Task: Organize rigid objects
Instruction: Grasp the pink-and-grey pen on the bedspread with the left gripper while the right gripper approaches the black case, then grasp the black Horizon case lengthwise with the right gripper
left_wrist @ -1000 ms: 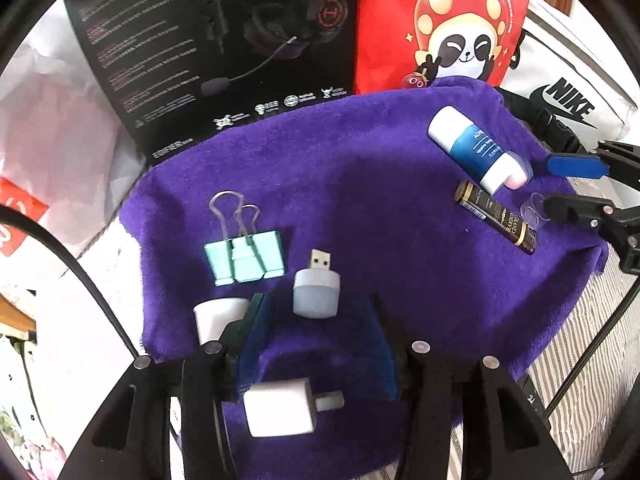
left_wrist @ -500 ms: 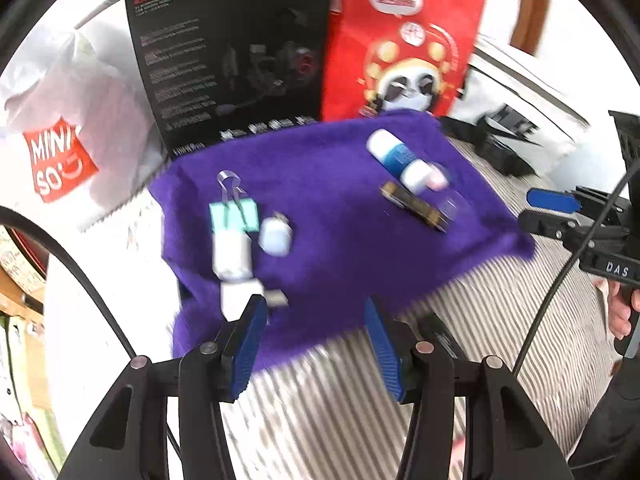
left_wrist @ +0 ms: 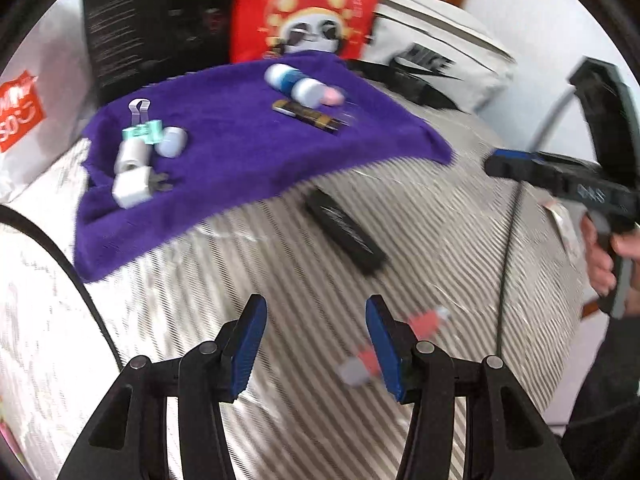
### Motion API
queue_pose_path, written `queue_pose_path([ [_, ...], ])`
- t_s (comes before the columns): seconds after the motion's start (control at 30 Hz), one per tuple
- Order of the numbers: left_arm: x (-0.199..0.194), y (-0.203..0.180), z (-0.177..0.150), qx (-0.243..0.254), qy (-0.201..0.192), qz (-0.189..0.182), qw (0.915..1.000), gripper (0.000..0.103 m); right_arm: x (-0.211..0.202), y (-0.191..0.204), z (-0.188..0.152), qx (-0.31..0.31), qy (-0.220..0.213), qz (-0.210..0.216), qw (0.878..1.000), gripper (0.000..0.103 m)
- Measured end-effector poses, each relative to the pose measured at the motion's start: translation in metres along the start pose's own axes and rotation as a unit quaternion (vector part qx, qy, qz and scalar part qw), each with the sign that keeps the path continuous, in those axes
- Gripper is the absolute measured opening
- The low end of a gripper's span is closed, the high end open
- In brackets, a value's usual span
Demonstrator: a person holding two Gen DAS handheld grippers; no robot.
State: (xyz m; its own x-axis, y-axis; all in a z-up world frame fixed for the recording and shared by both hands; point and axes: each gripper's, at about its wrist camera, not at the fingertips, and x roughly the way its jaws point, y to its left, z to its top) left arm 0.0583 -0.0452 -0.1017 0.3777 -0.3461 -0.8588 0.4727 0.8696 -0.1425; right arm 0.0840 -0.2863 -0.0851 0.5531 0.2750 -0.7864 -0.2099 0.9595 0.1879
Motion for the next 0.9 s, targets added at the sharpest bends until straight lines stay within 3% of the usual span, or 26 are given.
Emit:
queue_pose_path([
  [0.2,0.003,-0.022,-0.01,0.062,0.01,-0.008,0.998,0.054,-0.006,-0.021,-0.02,0.042,0.002,-0.004,0.999,0.051],
  [0.37,0.02,-0.03,-0.013,0.089,0.03,-0.005,0.9956,0.053,-0.004,-0.027,-0.028,0.05,0.009,-0.008,0.999,0.051],
  [0.43,0.02,-0.034,-0.015,0.104,0.022,-0.001,0.9943,0.053,-0.001,-0.027,-0.03,0.046,0.013,-0.007,0.999,0.051],
  [0.47,0.02,-0.035,-0.015,0.108,0.018,0.002,0.994,0.052,0.0,-0.027,-0.03,0.044,0.015,-0.008,0.999,0.051],
  [0.53,0.021,-0.035,-0.013,0.107,0.013,0.01,0.9941,0.028,0.004,-0.026,-0.031,0.043,0.02,-0.009,0.999,0.051],
  [0.6,0.02,-0.028,-0.009,0.091,0.015,0.007,0.9957,0.019,0.008,-0.026,-0.032,0.044,0.025,-0.008,0.999,0.051],
  [0.7,0.019,-0.02,-0.007,0.071,0.016,-0.011,0.9973,0.018,0.013,-0.025,-0.034,0.044,0.03,-0.008,0.999,0.051],
  [0.9,0.025,-0.03,-0.004,0.087,0.017,0.009,0.996,0.02,0.023,-0.018,-0.033,0.035,0.043,-0.002,0.998,0.051],
])
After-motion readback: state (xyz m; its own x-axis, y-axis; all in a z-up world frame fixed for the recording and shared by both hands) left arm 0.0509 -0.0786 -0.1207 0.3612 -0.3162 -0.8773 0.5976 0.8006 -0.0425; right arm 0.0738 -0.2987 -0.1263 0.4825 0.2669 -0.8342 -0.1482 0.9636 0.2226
